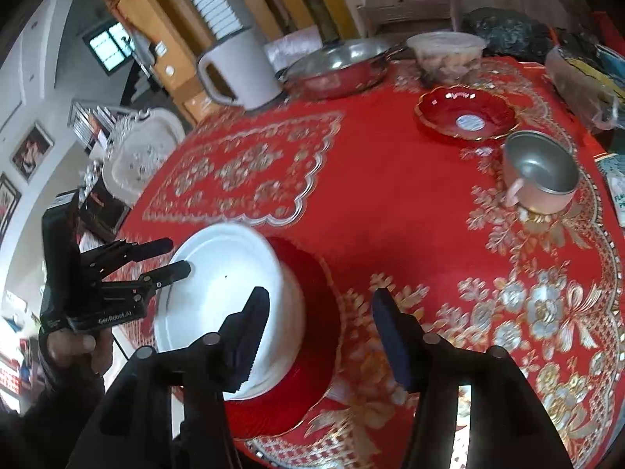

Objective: Organize plates and bowls

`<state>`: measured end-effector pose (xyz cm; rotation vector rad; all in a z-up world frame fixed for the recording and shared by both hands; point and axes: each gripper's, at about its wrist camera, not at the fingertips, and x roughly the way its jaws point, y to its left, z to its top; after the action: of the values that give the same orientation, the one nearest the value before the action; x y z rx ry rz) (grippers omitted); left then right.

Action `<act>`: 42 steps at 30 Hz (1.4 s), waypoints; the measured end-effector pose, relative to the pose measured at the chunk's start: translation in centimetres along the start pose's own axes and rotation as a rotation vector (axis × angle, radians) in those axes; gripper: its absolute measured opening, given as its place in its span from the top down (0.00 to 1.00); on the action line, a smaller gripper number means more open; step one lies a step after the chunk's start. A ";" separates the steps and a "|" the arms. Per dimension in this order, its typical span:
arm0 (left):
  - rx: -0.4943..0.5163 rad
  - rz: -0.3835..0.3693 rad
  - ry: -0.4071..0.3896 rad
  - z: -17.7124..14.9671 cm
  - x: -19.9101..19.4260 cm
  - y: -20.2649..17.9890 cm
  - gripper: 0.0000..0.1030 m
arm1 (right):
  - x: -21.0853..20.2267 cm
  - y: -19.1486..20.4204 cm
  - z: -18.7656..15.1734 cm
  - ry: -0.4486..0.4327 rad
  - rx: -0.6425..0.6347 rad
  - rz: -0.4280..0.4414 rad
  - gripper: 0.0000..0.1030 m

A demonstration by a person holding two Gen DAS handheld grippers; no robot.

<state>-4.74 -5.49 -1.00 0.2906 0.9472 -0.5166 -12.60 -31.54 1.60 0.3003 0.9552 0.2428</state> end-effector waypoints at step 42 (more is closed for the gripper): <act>-0.029 0.151 -0.028 -0.5 2.5 1.7 0.45 | 0.4 -2.2 -0.3 -0.011 0.064 -0.016 0.36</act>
<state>-3.02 -4.52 -3.33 0.3245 0.8969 -0.3675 -12.44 -33.42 0.33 0.3520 0.9557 0.1960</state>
